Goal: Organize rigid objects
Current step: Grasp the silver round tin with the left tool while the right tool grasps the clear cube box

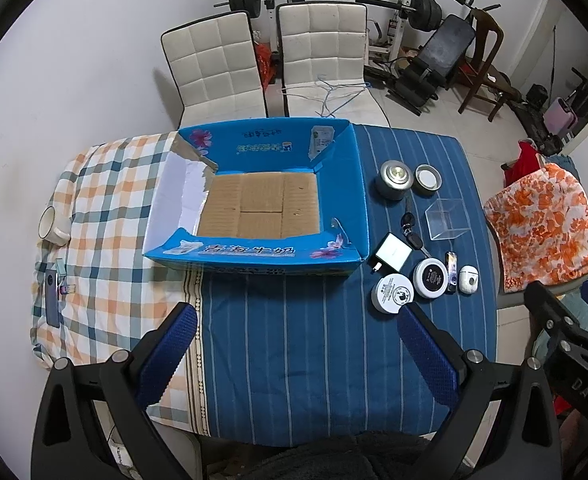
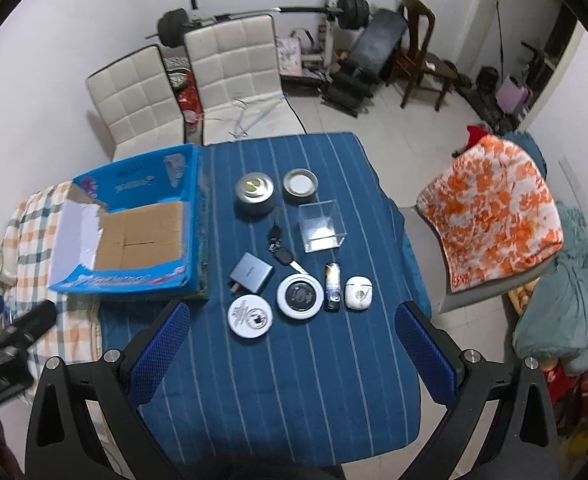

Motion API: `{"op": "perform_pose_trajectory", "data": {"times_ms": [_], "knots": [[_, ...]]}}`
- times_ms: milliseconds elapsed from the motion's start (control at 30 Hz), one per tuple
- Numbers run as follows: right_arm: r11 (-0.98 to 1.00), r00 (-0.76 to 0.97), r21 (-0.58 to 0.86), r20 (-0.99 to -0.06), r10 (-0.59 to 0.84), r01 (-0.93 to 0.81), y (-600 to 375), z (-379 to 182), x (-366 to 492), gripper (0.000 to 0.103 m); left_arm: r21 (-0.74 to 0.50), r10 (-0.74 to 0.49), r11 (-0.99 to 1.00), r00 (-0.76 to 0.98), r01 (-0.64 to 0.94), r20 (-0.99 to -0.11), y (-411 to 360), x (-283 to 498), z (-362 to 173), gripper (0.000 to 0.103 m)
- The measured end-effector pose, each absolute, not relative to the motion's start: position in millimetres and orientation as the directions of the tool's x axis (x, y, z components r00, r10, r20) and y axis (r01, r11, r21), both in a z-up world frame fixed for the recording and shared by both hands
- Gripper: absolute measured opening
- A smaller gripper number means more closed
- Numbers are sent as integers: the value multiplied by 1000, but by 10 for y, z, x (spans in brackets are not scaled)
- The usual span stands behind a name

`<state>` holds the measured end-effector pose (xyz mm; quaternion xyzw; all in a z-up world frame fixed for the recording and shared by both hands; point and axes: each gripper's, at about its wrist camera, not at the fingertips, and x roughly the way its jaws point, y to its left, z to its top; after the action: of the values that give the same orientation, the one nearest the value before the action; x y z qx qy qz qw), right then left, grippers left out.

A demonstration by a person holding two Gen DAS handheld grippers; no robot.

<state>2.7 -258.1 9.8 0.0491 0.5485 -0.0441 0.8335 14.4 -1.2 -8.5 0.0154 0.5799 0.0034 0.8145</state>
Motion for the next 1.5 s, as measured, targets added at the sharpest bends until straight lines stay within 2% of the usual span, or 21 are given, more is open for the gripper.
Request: {"op": "perform_pose_trajectory", "data": {"times_ms": [133, 267, 467, 567, 633, 667, 700, 933, 1233, 1367, 1500], "knots": [[988, 340, -6, -939, -60, 157, -2868, -329, 524, 103, 39, 30, 999, 334, 19, -942, -90, 427, -187, 103], [984, 245, -79, -962, -118, 163, -3144, -1064, 1247, 103, 14, 9, 1000, 315, 12, -949, -250, 1019, -431, 103], [985, 122, -64, -989, -85, 161, -3332, -2051, 2016, 103, 47, 31, 997, 248, 59, -968, -688, 1947, -1043, 103], [979, 61, 4, -998, -9, 202, -3400, -2433, 2217, 103, 65, 47, 994, 198, 87, -979, -849, 2260, -1352, 103], [973, 15, 42, -999, 39, 226, -3424, -2658, 2295, 93, 63, 45, 993, 173, 100, -984, -942, 2410, -1473, 103], [971, -15, 57, -998, 62, 231, -3437, -2782, 2331, 75, 58, 39, 993, 172, 105, -984, -994, 2477, -1511, 103], [970, -41, 69, -996, 81, 234, -3463, -2883, 2356, 73, 50, 31, 993, 169, 111, -985, -1046, 2535, -1540, 103], [958, -16, 65, -997, 73, 280, -3824, -2931, 2280, 72, 0, -24, 983, 126, 186, -992, -1438, 2840, -1704, 103], [952, -14, 49, -998, 56, 302, -3971, -2934, 2244, 72, 75, 77, 960, 5, 269, -997, -1867, 3030, -2432, 103], [956, -12, 47, -999, 53, 290, -3971, -2943, 2263, 72, 150, 159, 938, -1, 313, -987, -1970, 3012, -2699, 102], [956, -20, 42, -999, 50, 290, -3890, -2956, 2289, 72, 98, 120, 951, -60, 294, -991, -1998, 3029, -2858, 102]]}}
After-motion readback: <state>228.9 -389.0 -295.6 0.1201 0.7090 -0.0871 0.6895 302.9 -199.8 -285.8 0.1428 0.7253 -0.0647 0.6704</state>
